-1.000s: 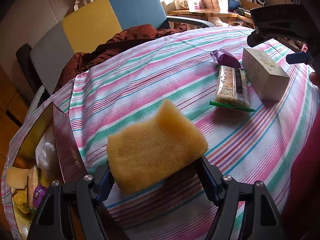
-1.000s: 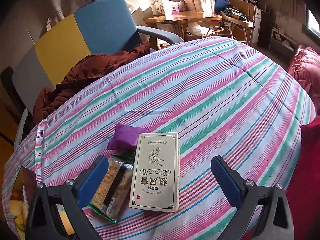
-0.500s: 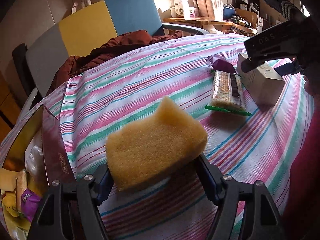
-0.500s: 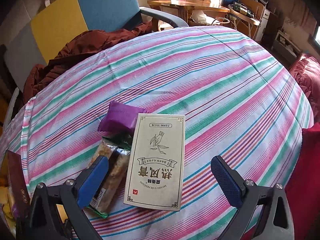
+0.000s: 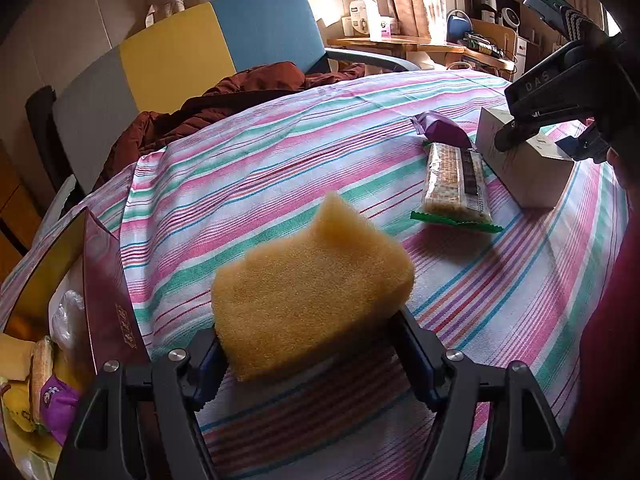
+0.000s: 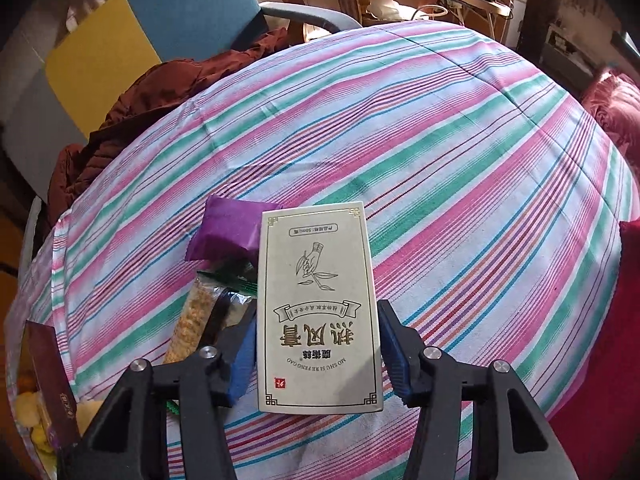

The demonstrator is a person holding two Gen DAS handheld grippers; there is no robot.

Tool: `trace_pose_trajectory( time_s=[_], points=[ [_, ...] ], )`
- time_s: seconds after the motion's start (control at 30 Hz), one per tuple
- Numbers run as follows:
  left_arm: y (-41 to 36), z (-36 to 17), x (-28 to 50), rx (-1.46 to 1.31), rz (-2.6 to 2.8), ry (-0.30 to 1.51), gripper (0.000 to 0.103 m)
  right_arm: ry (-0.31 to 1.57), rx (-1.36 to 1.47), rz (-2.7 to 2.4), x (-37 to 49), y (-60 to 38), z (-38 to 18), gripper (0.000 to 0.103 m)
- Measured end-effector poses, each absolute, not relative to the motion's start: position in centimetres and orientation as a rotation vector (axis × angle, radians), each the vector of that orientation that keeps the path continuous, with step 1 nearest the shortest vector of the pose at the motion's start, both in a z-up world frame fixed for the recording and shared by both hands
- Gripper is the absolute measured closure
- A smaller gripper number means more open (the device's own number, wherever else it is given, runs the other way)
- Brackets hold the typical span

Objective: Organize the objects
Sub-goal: 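Grasp the white printed box with the right tool while the left tool holds the sponge, then carry the yellow sponge and white box over the gold tray with both tools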

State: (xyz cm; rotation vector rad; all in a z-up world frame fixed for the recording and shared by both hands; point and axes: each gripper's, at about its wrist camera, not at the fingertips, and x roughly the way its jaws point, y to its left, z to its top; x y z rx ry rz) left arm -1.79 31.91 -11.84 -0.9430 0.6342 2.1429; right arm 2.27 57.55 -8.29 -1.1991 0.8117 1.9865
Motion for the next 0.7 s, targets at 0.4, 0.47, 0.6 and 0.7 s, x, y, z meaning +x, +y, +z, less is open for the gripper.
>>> trace_pose_trajectory(
  time_s=[0.4, 0.47, 0.6, 0.7],
  points=[
    [31.9, -11.8, -2.0, -0.963, 2.143, 0.621, 0.027, 0.812, -1.230, 1.980, 1.9, 57.5, -8.6, 0.039],
    [32.0, -11.7, -2.0, -0.978, 2.144, 0.615, 0.027, 0.801, -1.221, 1.979, 1.9, 57.4, -8.4, 0.039],
    [32.1, -11.3, -1.9, -0.997, 2.141, 0.625, 0.033, 0.768, -1.222, 2.006, 1.8, 57.1, -8.1, 0.050],
    [31.6, -10.5, -1.8, -1.018, 2.129, 0.588, 0.035, 0.753, -1.213, 2.058, 1.5, 56.6, -7.7, 0.051]
  ],
)
